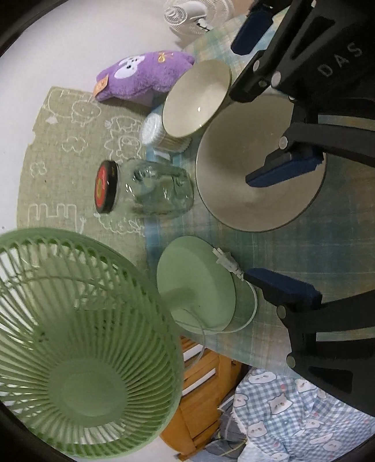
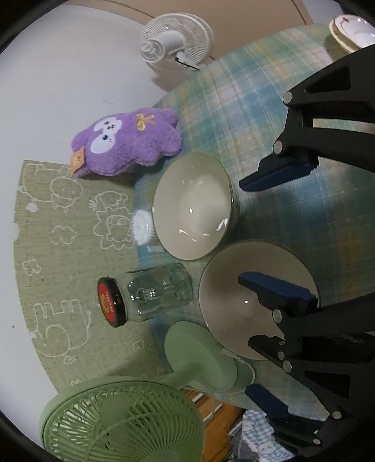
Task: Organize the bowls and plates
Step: 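Close both tools on the rim of the green-rimmed pale bowl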
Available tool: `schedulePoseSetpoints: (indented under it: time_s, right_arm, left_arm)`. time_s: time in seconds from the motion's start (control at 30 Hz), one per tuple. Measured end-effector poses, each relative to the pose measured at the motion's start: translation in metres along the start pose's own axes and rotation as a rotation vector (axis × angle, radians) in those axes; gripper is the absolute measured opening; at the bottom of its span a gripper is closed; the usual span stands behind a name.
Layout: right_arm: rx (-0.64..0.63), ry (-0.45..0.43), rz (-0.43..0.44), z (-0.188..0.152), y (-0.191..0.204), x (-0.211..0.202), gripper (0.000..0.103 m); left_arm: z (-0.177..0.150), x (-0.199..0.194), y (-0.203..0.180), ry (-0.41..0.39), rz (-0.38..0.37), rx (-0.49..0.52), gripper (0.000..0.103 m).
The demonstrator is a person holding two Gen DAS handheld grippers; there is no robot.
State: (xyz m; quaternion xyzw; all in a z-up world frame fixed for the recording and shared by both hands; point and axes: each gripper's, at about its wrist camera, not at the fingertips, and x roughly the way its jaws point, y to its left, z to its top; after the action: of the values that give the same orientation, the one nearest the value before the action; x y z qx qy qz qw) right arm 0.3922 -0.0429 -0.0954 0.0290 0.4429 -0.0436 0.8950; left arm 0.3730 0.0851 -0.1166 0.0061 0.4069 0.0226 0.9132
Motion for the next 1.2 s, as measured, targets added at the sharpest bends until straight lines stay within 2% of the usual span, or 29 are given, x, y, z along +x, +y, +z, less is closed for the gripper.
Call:
schedulePoseSetpoints:
  time_s: [0.2,0.4,0.53,0.63,0.73,0.87,1.2]
  right_arm:
    - [0.013,0.023,0.001,0.0,0.005,0.014,0.053]
    - [0.009,0.019,-0.014,0.002,0.009,0.023,0.036]
    - [0.008,0.026,-0.017,0.001,0.009,0.028,0.029]
    - [0.004,0.035,-0.018,0.001,0.009,0.032,0.027]
    - [0.002,0.053,-0.014,-0.001,0.009,0.04,0.019]
    - [-0.001,0.058,-0.002,-0.001,0.011,0.041,0.013]
    - [-0.019,0.051,-0.001,-0.002,0.013,0.037,0.013]
  left_arm:
    - [-0.002,0.012,-0.003,0.011,-0.009,0.011,0.049]
    - [-0.002,0.017,-0.006,-0.003,-0.015,0.021,0.038]
    - [-0.002,0.025,-0.005,0.018,-0.021,0.016,0.026]
    - [-0.001,0.03,-0.005,0.047,-0.025,0.014,0.018]
    - [-0.003,0.034,-0.004,0.067,-0.018,0.022,0.012]
    - [-0.004,0.036,-0.003,0.067,-0.024,0.022,0.011]
    - [-0.006,0.031,-0.001,0.071,-0.024,0.021,0.01]
